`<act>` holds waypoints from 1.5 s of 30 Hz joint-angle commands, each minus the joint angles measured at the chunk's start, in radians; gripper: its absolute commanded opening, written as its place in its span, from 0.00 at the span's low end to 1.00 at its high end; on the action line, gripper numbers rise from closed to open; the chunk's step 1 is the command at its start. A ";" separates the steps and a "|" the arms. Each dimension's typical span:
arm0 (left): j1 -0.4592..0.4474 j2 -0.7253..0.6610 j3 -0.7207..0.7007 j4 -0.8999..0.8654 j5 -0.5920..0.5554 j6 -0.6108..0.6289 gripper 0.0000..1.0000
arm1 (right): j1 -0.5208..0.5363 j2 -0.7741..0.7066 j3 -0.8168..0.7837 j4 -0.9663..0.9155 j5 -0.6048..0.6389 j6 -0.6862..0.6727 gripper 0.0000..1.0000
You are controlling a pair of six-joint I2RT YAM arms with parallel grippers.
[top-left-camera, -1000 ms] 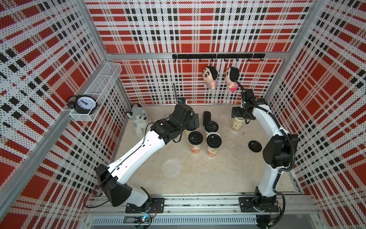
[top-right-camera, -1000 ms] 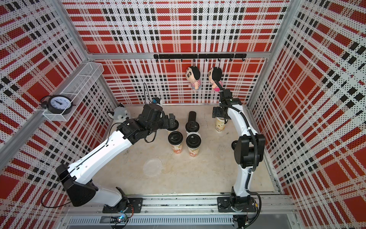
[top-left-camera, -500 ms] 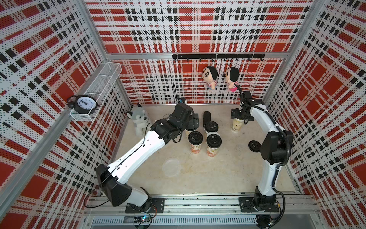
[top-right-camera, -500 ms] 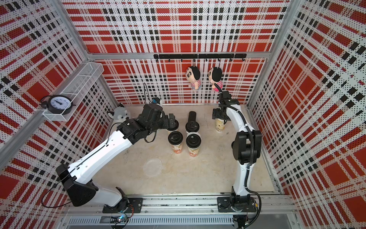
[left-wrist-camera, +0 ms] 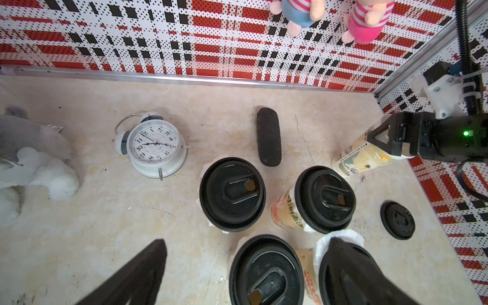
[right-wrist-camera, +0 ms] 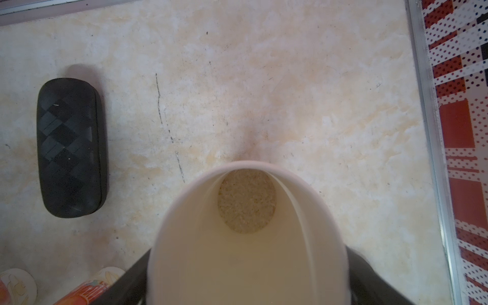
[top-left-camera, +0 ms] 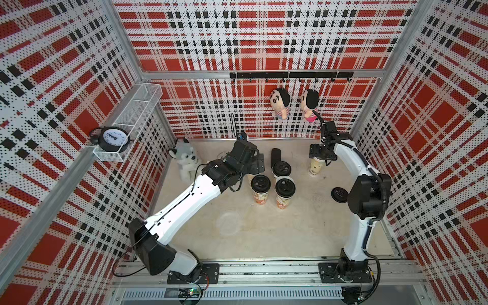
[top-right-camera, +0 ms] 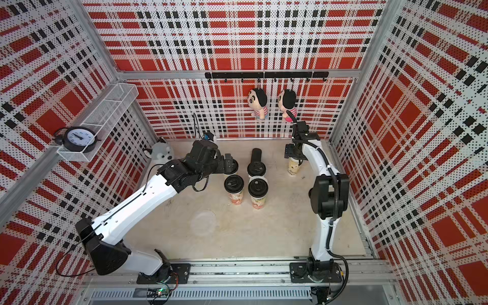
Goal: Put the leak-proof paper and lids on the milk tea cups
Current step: Pick up the cup at the center of the board, then place the cup at the center of the board.
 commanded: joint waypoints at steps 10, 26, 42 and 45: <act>0.013 -0.096 -0.069 -0.005 -0.014 -0.008 0.98 | 0.056 -0.423 -0.388 0.037 0.008 0.031 0.84; 0.013 -0.224 -0.185 -0.011 -0.006 -0.027 0.98 | 0.362 -0.944 -0.803 -0.107 0.015 0.154 0.82; 0.025 -0.300 -0.361 -0.082 -0.019 -0.202 0.98 | 0.947 -0.889 -0.772 -0.095 0.189 0.396 0.80; 0.034 -0.316 -0.408 -0.080 -0.013 -0.221 0.98 | 1.001 -0.813 -0.731 -0.054 0.212 0.400 0.80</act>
